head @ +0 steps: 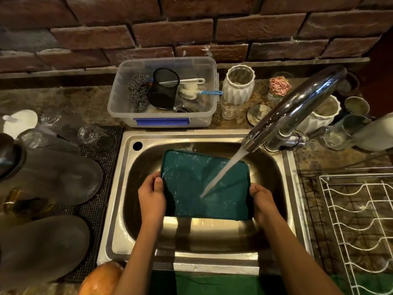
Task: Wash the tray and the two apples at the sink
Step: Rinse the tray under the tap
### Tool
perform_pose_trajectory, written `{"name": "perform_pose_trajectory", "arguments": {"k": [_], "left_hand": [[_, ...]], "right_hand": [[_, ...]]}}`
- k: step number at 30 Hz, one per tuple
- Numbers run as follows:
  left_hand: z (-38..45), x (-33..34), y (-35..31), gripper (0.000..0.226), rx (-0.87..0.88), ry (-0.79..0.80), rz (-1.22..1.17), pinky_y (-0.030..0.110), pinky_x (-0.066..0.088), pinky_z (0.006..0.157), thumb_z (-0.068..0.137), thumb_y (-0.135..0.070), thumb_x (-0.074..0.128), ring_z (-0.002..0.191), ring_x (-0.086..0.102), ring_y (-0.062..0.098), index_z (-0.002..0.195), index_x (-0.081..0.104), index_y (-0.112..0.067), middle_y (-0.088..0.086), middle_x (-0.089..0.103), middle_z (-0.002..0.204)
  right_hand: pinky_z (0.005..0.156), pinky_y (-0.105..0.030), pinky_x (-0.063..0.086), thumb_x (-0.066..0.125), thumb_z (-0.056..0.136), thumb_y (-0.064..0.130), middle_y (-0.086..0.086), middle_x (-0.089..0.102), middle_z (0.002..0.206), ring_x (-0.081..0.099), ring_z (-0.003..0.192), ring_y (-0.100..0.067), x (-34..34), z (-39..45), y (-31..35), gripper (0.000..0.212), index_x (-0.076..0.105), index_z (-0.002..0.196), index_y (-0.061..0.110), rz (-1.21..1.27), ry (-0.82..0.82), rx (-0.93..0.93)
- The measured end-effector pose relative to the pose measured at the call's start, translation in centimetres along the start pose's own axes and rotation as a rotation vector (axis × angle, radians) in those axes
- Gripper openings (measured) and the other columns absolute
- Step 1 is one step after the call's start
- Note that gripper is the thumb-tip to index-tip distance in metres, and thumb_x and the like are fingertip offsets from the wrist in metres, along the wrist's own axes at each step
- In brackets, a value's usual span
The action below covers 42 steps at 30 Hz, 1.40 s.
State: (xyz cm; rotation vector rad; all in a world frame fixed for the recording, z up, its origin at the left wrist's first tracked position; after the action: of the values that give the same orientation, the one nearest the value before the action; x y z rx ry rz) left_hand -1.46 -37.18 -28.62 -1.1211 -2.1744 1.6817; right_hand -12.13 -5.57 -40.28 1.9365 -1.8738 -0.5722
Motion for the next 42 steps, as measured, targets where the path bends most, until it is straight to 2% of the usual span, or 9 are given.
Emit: {"name": "perform_pose_trajectory", "arguments": {"k": [7, 12, 17, 24, 27, 30, 33, 39, 42], "left_hand": [[0.7, -2.0, 0.8, 0.030, 0.071, -0.023, 0.006, 0.025, 0.048, 0.083, 0.102, -0.011, 0.047, 0.100, 0.065, 0.003, 0.107, 0.069, -0.032, -0.009, 0.071, 0.107], [0.9, -2.5, 4.9, 0.030, -0.073, -0.054, -0.019, 0.030, 0.049, 0.084, 0.102, -0.007, 0.047, 0.101, 0.065, 0.017, 0.102, 0.068, -0.028, -0.002, 0.071, 0.102], [0.6, -0.7, 8.7, 0.027, -0.261, -0.020, -0.044, 0.044, 0.051, 0.090, 0.102, -0.002, 0.043, 0.104, 0.063, 0.034, 0.106, 0.070, -0.006, 0.017, 0.070, 0.104], [1.1, 1.2, 10.4, 0.027, -0.343, 0.014, -0.026, 0.045, 0.051, 0.093, 0.100, 0.002, 0.043, 0.095, 0.062, 0.031, 0.098, 0.070, -0.004, 0.018, 0.069, 0.099], [2.0, 1.7, 11.0, 0.025, -0.337, 0.024, -0.024, 0.041, 0.048, 0.089, 0.098, 0.004, 0.044, 0.097, 0.061, 0.030, 0.105, 0.068, 0.004, 0.018, 0.068, 0.100], [3.1, 1.5, 12.2, 0.026, -0.331, -0.020, 0.045, 0.035, 0.045, 0.080, 0.100, -0.002, 0.045, 0.095, 0.058, 0.030, 0.114, 0.067, 0.001, 0.021, 0.067, 0.104], [4.2, 1.4, 13.3, 0.024, -0.333, -0.041, 0.092, 0.038, 0.047, 0.076, 0.099, -0.003, 0.046, 0.089, 0.059, 0.037, 0.111, 0.067, 0.003, 0.030, 0.066, 0.102], [5.4, 1.5, 15.1, 0.024, -0.353, -0.052, 0.114, 0.027, 0.040, 0.061, 0.100, -0.001, 0.045, 0.071, 0.053, 0.018, 0.104, 0.068, -0.007, 0.009, 0.063, 0.081], [5.6, 1.5, 15.5, 0.024, -0.317, -0.046, 0.156, 0.031, 0.041, 0.070, 0.099, 0.001, 0.046, 0.079, 0.056, 0.024, 0.101, 0.069, -0.006, 0.013, 0.064, 0.086]], "right_hand": [[0.058, -0.036, 0.060, 0.038, 0.104, 0.011, -0.011, 0.077, 0.097, 0.075, 0.083, -0.026, 0.9, -2.0, 1.7, 0.034, 0.071, 0.097, 0.014, 0.176, 0.104, -0.117], [0.066, -0.036, 0.059, 0.045, 0.102, 0.014, -0.002, 0.078, 0.097, 0.075, 0.087, -0.020, 0.3, -4.7, 5.0, 0.035, 0.075, 0.096, 0.032, 0.014, 0.074, -0.355], [0.073, -0.035, 0.056, 0.048, 0.102, 0.019, 0.005, 0.077, 0.094, 0.072, 0.087, -0.013, 0.7, -7.2, 8.6, 0.032, 0.074, 0.097, 0.036, -0.144, 0.046, -0.537], [0.084, -0.050, 0.058, 0.047, 0.103, 0.014, -0.006, 0.074, 0.093, 0.068, 0.094, -0.029, -0.5, -3.5, 7.3, 0.033, 0.073, 0.085, 0.026, -0.158, -0.043, -0.327], [0.075, -0.042, 0.056, 0.045, 0.101, 0.004, -0.015, 0.072, 0.093, 0.066, 0.085, -0.029, -1.2, -1.0, 5.0, 0.036, 0.070, 0.081, 0.019, -0.160, -0.110, -0.258], [0.066, -0.033, 0.053, 0.044, 0.100, 0.001, -0.016, 0.072, 0.094, 0.068, 0.090, -0.033, -1.5, 1.4, 2.1, 0.030, 0.072, 0.093, 0.012, -0.127, -0.167, -0.200], [0.075, -0.036, 0.054, 0.045, 0.100, 0.001, -0.019, 0.070, 0.101, 0.066, 0.095, -0.035, -1.3, 3.1, -0.2, 0.028, 0.071, 0.099, 0.011, -0.080, -0.191, -0.161], [0.089, -0.050, 0.055, 0.045, 0.099, -0.001, -0.025, 0.071, 0.106, 0.066, 0.100, -0.040, -0.7, 5.3, -3.0, 0.028, 0.072, 0.109, 0.002, -0.050, -0.207, -0.130], [0.087, -0.051, 0.055, 0.047, 0.099, 0.001, -0.023, 0.073, 0.103, 0.067, 0.098, -0.040, -0.7, 5.7, -3.7, 0.028, 0.073, 0.108, 0.004, -0.085, -0.222, -0.128]]}}
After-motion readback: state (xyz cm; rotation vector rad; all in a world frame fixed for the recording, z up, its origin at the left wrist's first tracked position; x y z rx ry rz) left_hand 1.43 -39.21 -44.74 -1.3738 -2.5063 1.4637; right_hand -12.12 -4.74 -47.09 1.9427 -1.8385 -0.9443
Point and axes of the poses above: each hand's wrist, its own z-axis towards the middle knuckle, its own x-axis out of the palm, y = z × x, the point moved 10 cm from there along z, towards the middle knuckle
